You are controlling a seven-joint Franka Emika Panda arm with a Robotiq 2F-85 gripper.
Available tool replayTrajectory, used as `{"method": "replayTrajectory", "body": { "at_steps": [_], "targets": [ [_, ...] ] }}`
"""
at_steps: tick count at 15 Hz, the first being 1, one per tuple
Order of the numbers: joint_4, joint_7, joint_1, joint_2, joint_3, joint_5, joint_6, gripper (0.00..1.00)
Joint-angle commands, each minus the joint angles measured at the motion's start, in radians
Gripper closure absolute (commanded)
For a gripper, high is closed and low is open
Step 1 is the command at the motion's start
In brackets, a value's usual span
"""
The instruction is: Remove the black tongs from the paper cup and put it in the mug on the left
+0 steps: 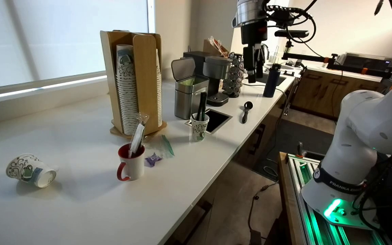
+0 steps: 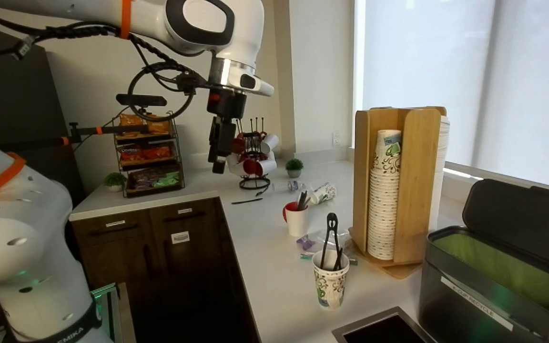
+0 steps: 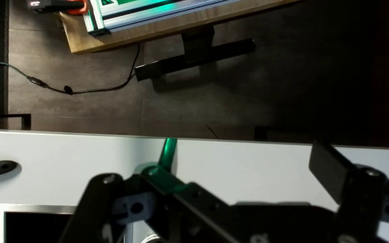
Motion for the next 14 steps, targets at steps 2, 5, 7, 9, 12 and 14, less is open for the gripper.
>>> {"method": "replayTrajectory", "body": {
  "at_steps": [2, 5, 7, 9, 12, 14],
  "targets": [
    [0.104, -0.121, -0.004, 0.080, 0.003, -0.125, -0.152, 0.00],
    [0.234, -0.282, 0.006, 0.176, -0.036, -0.198, -0.268, 0.00],
    [0.322, -0.399, 0.013, 0.249, -0.058, -0.235, -0.312, 0.00],
    [0.410, -0.521, 0.016, 0.318, -0.074, -0.266, -0.348, 0.00],
    [0.329, -0.432, 0.001, 0.259, -0.064, -0.235, -0.283, 0.00],
    [0.327, -0.430, 0.003, 0.257, -0.062, -0.235, -0.283, 0.00]
  ]
}}
